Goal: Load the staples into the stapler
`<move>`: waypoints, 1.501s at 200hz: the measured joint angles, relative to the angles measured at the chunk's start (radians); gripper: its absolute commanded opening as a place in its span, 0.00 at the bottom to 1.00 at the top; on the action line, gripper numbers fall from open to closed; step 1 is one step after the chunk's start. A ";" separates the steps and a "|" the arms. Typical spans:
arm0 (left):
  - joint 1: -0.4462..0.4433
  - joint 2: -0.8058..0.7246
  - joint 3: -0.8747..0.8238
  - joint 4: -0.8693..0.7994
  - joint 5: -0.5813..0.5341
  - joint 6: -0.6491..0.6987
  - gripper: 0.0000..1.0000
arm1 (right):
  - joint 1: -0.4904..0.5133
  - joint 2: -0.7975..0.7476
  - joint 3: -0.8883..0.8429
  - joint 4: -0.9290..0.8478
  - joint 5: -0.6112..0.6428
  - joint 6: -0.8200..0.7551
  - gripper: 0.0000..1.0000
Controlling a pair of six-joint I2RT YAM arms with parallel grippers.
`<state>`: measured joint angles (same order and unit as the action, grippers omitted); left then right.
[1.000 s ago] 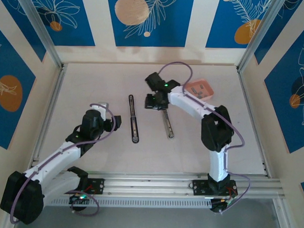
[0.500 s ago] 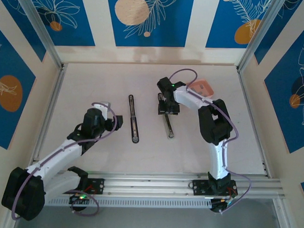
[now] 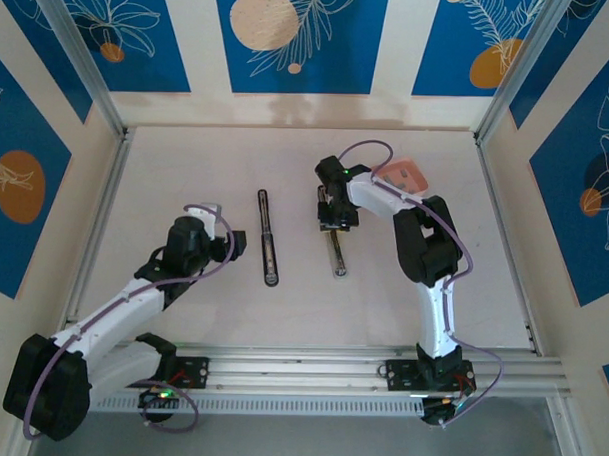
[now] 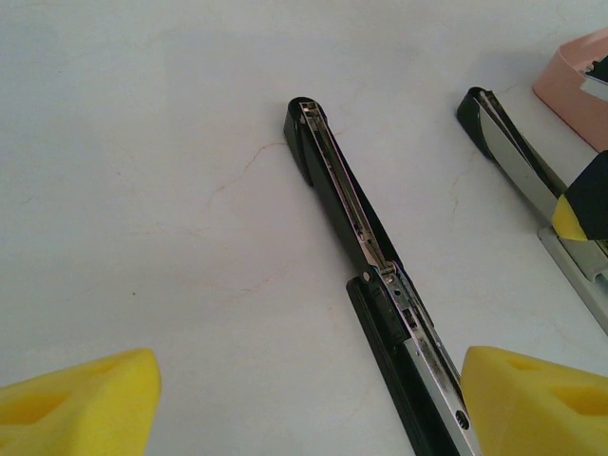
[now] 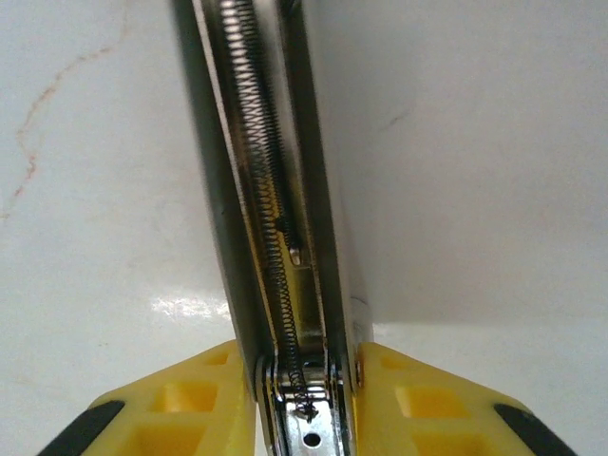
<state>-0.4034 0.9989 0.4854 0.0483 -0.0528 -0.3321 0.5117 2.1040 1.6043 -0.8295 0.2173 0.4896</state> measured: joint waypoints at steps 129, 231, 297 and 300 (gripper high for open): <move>0.000 -0.024 0.000 -0.001 -0.001 -0.003 0.83 | 0.151 0.048 0.180 0.016 -0.038 0.067 0.17; 0.000 -0.023 0.000 0.004 0.000 -0.003 0.83 | 0.179 0.157 0.264 -0.027 -0.038 0.100 0.19; 0.000 -0.015 0.000 0.018 0.000 -0.003 0.83 | 0.188 0.149 0.245 -0.044 -0.038 0.130 0.30; 0.000 -0.015 0.000 0.018 0.000 -0.003 0.83 | 0.188 0.148 0.245 -0.045 -0.038 0.130 0.31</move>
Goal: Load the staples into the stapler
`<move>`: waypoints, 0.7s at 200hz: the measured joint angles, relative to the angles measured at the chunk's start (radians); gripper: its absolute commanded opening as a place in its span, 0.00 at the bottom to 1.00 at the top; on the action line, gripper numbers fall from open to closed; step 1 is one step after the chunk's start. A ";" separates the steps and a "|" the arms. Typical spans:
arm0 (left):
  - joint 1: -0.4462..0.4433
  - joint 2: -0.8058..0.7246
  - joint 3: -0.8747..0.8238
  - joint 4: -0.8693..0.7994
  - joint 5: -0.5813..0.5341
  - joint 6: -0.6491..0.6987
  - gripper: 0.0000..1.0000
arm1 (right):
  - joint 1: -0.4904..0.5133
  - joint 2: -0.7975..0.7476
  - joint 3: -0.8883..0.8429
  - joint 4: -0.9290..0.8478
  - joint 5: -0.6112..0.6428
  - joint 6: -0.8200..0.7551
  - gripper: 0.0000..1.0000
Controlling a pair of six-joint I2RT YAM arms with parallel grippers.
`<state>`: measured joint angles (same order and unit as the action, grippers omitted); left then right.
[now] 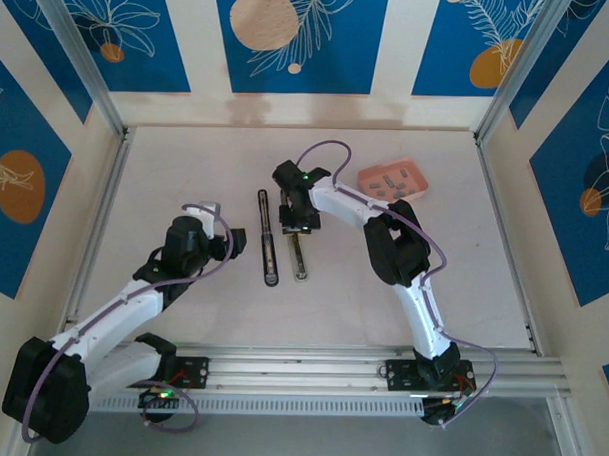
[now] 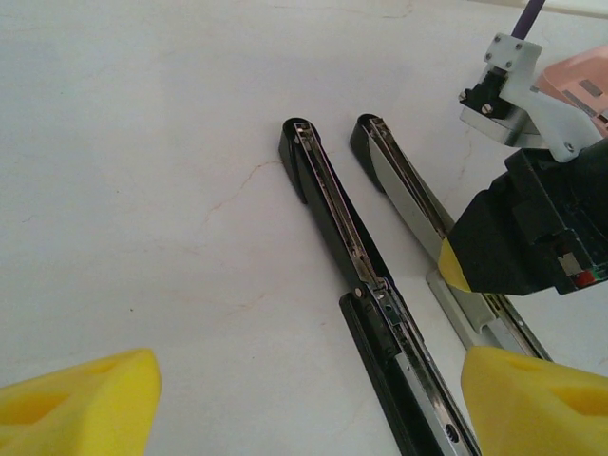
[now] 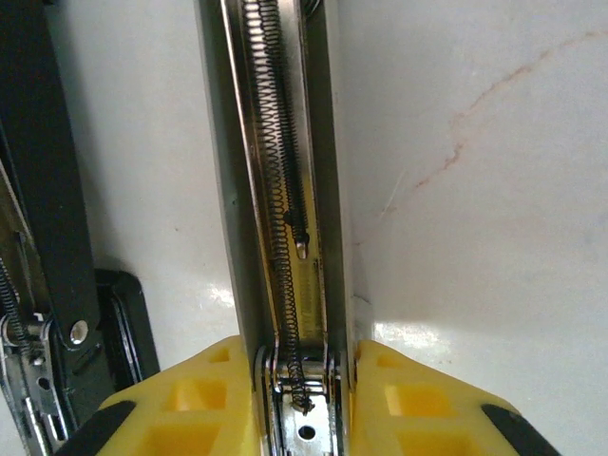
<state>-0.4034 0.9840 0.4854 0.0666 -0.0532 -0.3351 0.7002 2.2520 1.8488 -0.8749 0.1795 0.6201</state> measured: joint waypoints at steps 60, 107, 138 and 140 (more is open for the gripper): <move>0.000 0.000 0.004 -0.005 0.001 0.000 0.83 | -0.002 -0.102 -0.050 -0.024 0.010 0.004 0.49; 0.000 -0.001 0.031 -0.016 0.011 0.000 0.83 | -0.159 -0.359 -0.173 -0.031 0.018 -0.063 0.68; 0.000 0.002 0.031 -0.019 0.020 0.000 0.83 | -0.380 -0.389 -0.184 -0.030 0.019 -0.171 0.70; 0.000 0.003 0.031 -0.019 0.020 0.000 0.83 | -0.385 -0.389 -0.184 -0.030 0.019 -0.174 0.70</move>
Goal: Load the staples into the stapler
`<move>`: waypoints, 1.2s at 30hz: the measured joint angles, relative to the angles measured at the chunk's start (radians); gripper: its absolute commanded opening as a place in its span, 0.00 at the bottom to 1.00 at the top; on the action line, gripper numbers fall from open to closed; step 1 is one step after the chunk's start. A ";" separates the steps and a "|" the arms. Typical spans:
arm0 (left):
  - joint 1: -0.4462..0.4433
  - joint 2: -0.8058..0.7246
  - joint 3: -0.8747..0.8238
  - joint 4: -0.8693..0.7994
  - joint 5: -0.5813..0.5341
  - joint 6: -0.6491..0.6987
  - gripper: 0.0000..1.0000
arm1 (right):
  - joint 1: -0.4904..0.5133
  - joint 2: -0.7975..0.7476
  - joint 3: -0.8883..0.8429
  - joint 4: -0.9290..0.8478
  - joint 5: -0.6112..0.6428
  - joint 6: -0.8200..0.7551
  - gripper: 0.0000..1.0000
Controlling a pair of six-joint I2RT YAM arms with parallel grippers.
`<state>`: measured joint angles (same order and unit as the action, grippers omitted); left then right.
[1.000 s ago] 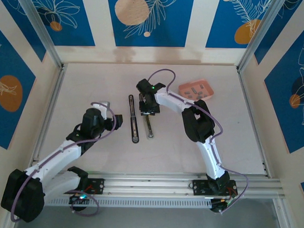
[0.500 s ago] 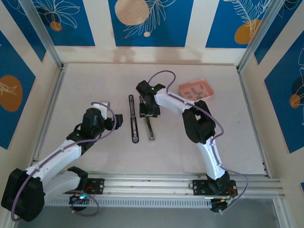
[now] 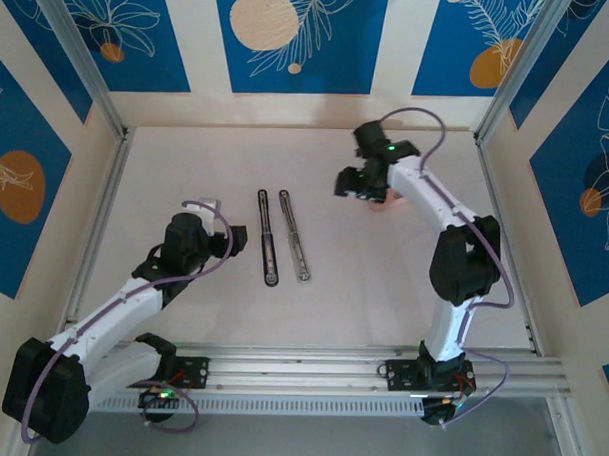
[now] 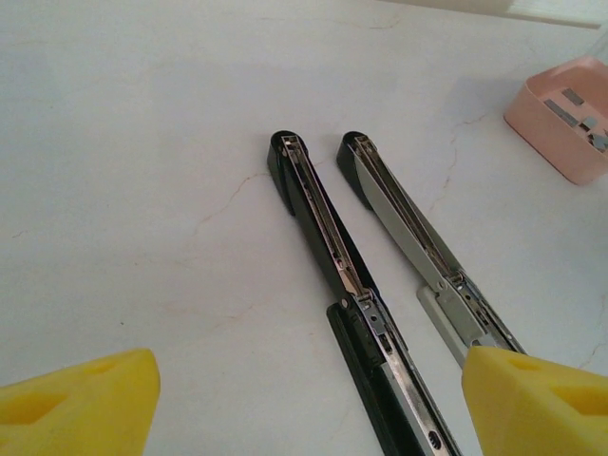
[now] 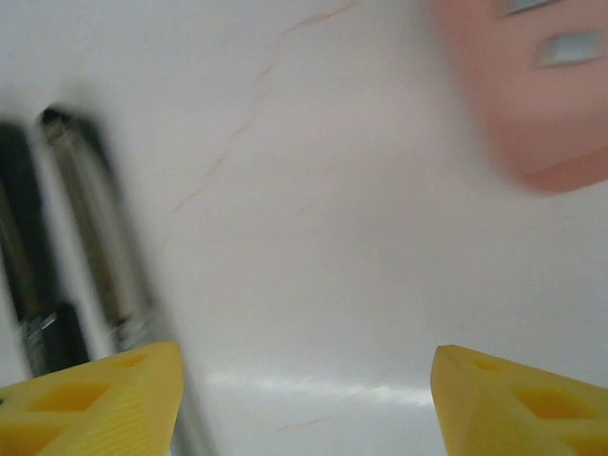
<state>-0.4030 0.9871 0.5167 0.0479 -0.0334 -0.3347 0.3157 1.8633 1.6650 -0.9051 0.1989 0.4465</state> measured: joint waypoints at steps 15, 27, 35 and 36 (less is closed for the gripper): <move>0.000 0.068 0.018 -0.003 0.006 0.022 0.84 | -0.116 0.349 0.256 -0.005 -0.062 -0.248 0.70; 0.000 0.110 0.036 0.000 0.006 0.030 0.84 | -0.112 0.432 0.336 -0.018 -0.146 -0.264 0.69; 0.000 0.118 0.036 0.023 0.007 0.029 0.84 | -0.093 0.431 0.315 -0.030 -0.154 -0.263 0.68; 0.000 0.122 0.036 0.023 0.008 0.029 0.84 | -0.089 0.431 0.304 -0.027 -0.154 -0.263 0.67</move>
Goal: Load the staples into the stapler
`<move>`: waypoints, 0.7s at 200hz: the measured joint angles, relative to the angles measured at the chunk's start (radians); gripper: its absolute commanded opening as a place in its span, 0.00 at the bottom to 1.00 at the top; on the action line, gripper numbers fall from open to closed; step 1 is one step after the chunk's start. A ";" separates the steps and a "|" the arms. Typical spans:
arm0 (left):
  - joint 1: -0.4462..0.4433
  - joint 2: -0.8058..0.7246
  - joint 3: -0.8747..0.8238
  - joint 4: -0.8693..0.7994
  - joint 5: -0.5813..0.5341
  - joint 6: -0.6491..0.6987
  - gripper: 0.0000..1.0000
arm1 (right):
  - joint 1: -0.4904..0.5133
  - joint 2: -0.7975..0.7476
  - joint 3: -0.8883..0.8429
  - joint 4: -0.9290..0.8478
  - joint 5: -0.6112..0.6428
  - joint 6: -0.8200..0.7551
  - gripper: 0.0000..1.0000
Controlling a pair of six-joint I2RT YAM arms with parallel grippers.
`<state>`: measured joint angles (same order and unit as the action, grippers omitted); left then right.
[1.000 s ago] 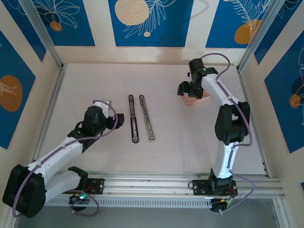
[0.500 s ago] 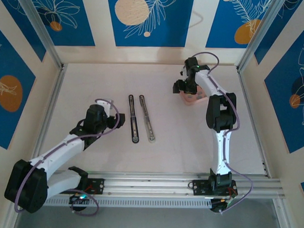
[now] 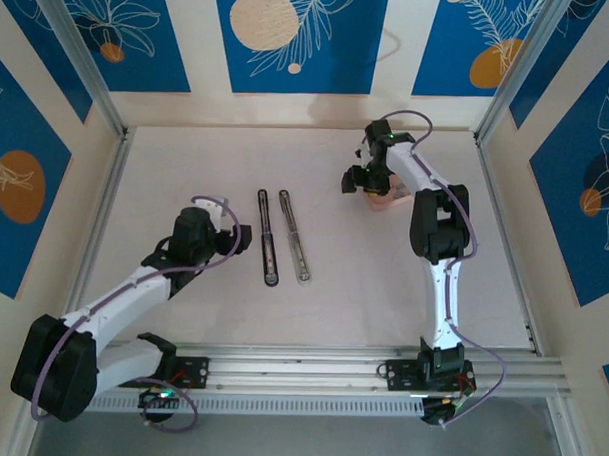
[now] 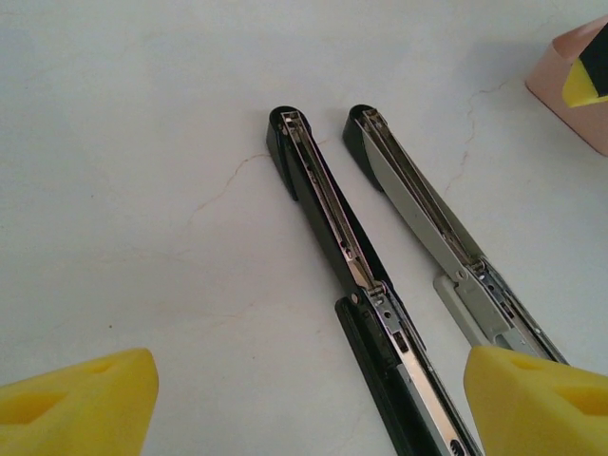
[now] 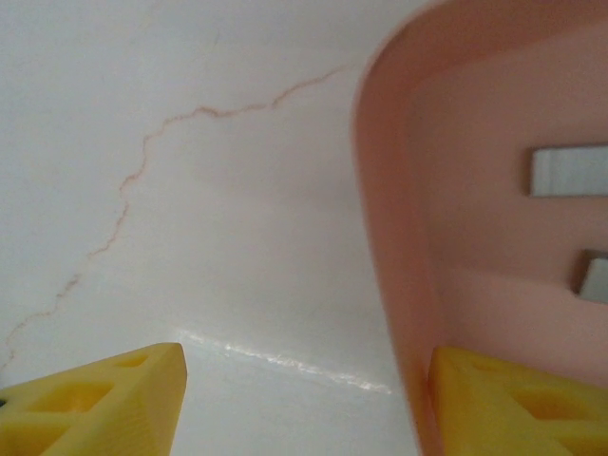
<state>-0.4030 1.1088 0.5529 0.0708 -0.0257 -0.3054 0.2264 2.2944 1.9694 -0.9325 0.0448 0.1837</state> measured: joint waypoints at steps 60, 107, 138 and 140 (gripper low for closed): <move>0.000 0.007 0.000 0.004 0.004 0.000 0.84 | 0.031 -0.031 -0.101 0.001 -0.013 0.005 0.66; 0.000 0.005 0.000 0.004 0.007 0.000 0.84 | 0.064 -0.159 -0.247 0.026 -0.043 0.058 0.64; 0.000 -0.009 -0.004 0.004 0.007 -0.001 0.84 | 0.096 -0.246 -0.366 0.054 -0.066 0.120 0.59; 0.000 -0.012 -0.005 0.005 0.007 -0.001 0.84 | 0.098 -0.253 -0.374 0.056 -0.066 0.124 0.58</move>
<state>-0.4030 1.0966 0.5480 0.0753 -0.0185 -0.3061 0.3244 2.0418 1.5951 -0.8761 -0.0216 0.3080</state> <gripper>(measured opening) 0.837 0.604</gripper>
